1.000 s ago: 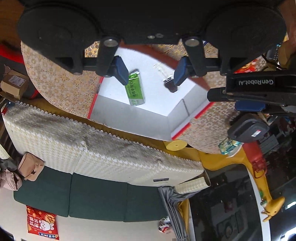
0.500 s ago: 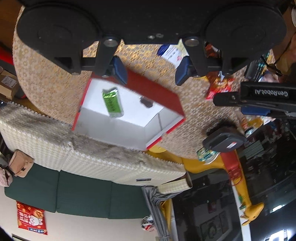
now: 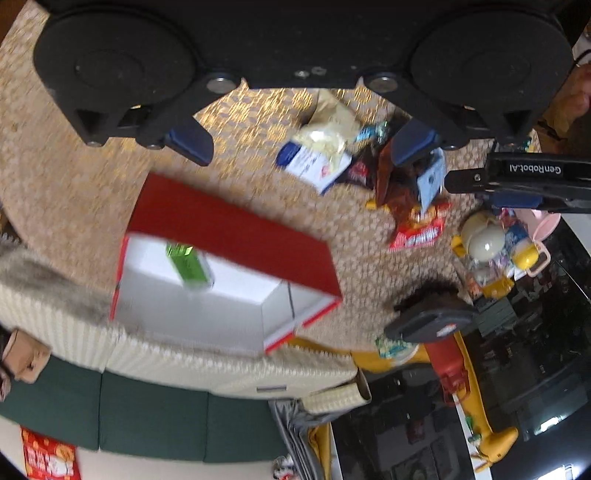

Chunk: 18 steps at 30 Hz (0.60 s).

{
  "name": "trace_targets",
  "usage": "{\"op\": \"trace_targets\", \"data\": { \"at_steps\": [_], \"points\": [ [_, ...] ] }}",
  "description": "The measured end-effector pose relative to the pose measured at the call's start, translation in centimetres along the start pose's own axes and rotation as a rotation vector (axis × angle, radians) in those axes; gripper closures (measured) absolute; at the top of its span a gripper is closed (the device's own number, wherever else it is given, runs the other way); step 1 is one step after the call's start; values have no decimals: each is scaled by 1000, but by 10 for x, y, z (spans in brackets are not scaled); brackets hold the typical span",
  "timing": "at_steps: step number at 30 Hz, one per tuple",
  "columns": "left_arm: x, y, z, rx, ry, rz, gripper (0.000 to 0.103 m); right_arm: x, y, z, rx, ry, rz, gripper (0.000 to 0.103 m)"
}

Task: Organize snacks
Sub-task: 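Withdraw both tools from the box back toward the snack pile, then grasp the cream bag with the right gripper while the left gripper grasps the light blue packet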

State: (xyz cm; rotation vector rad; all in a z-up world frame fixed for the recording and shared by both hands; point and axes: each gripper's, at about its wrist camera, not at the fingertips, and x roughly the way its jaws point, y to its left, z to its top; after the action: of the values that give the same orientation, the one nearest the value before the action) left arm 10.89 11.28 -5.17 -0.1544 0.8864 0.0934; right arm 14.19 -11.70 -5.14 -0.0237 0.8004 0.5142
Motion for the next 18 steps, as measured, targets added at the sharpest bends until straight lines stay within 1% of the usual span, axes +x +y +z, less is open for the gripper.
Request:
{"op": "trace_targets", "data": {
  "at_steps": [4,6,9,11,14,18],
  "points": [
    [12,13,-9,-6,19,16,18,14,9,-15,-26,22,2,1],
    [17,20,-9,-3,18,5,18,20,14,-19,-59,32,-1,1],
    [24,25,-4,83,-2,-22,18,28,18,-21,-77,58,18,1],
    [35,31,0,141,16,-58,18,34,17,-21,-75,78,22,3],
    [51,41,5,189,51,-72,18,42,15,-22,-53,88,13,5],
    [72,53,8,207,89,-76,18,56,16,-24,-10,105,-3,9]
  ]
}}
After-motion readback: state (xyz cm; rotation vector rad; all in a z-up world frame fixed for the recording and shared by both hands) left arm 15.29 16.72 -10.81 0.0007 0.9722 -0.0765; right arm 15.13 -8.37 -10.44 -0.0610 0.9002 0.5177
